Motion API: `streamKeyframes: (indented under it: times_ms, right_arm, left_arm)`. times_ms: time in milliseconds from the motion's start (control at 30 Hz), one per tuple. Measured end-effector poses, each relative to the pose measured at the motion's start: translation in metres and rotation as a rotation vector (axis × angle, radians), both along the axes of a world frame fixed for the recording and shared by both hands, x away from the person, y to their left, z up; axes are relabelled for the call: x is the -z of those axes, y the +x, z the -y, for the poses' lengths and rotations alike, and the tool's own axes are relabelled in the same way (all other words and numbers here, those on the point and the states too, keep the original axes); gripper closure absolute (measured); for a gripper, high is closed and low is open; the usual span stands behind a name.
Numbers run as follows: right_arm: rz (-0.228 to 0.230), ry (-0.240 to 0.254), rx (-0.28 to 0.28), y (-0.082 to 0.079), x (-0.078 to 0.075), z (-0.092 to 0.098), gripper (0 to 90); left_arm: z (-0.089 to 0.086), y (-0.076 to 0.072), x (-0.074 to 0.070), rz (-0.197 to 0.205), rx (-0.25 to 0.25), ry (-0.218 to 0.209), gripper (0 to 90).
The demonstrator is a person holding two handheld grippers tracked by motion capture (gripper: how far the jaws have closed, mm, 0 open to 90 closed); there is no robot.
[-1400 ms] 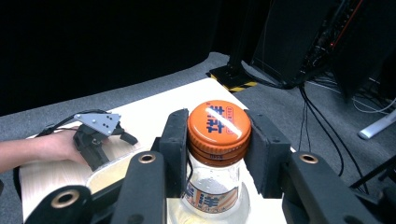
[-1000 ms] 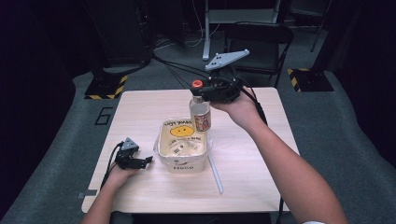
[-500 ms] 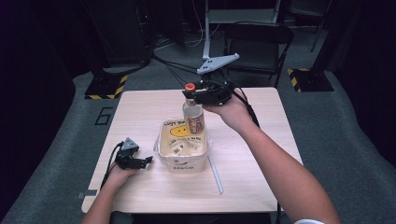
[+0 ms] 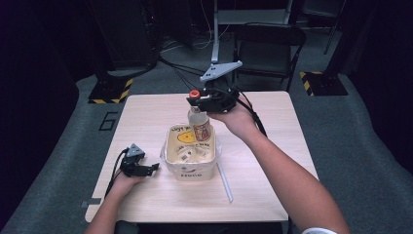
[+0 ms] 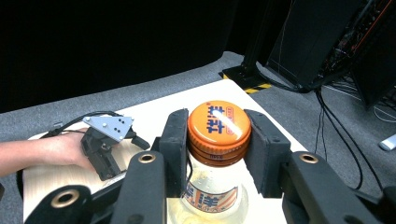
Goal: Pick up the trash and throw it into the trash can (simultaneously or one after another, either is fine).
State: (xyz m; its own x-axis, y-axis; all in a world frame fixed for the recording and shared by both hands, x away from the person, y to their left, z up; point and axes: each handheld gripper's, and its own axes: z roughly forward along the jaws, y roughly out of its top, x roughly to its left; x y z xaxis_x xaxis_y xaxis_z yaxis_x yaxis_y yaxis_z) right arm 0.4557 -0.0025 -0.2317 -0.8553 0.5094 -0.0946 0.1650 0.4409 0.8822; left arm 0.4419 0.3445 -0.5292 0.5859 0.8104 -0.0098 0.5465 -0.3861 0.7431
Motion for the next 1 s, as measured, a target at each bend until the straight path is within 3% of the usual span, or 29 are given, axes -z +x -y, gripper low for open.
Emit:
streamKeyframes:
  times_ms: [1000]
  right_arm:
    - [-0.039, -0.015, 0.022, 0.010, 0.053, -0.010, 61.8]
  left_arm:
    - [-0.001, 0.000, 0.000, -0.002, 0.005, 0.007, 15.4]
